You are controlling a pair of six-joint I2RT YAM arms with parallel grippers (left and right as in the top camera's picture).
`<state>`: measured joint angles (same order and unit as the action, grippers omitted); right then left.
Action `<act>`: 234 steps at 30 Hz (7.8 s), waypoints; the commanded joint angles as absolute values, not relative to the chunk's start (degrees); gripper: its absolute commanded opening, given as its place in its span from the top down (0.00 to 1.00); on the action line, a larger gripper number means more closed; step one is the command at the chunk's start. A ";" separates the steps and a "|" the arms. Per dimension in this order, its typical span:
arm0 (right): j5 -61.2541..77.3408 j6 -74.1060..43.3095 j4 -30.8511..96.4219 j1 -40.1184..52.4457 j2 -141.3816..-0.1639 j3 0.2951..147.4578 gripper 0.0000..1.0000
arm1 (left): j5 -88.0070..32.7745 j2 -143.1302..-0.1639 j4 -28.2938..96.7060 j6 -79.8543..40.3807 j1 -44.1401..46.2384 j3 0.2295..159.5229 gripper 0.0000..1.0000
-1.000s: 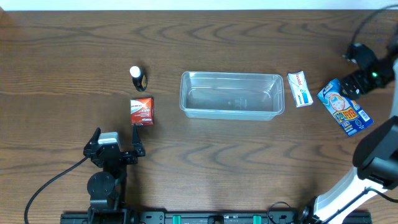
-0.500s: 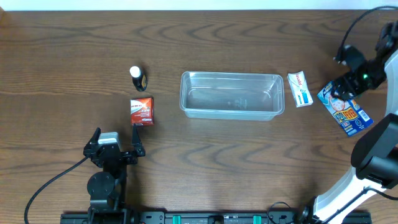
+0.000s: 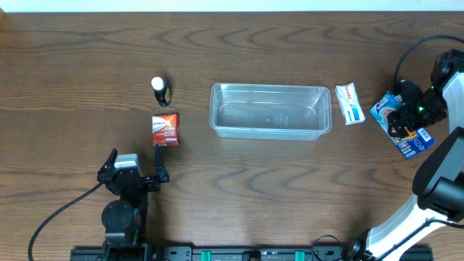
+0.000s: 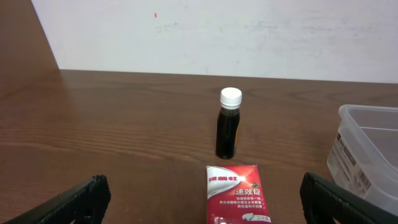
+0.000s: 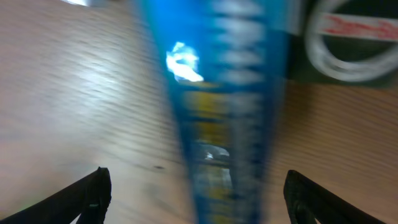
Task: Pack container
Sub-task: 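Grasp the blue Kool Fever box with the right gripper and lift, then carry the blue box into the clear container and lower it, then open right gripper, release box, and move toward the Panadol box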
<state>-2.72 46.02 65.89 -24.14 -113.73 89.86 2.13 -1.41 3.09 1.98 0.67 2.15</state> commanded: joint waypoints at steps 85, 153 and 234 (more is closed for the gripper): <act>9.43 57.06 84.09 22.09 -113.56 126.06 0.99 | 3.22 -1.48 3.95 2.79 0.69 0.25 0.02; 2.42 63.26 71.99 21.28 -113.58 96.95 0.98 | 3.22 -1.48 3.95 2.79 0.69 0.25 0.02; -0.67 12.71 70.11 1.58 -111.98 111.92 0.34 | 3.22 -1.48 3.95 2.79 0.69 0.25 0.02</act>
<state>-0.25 15.42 69.69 2.74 -113.60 111.07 2.13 -1.41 3.09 1.98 0.67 2.15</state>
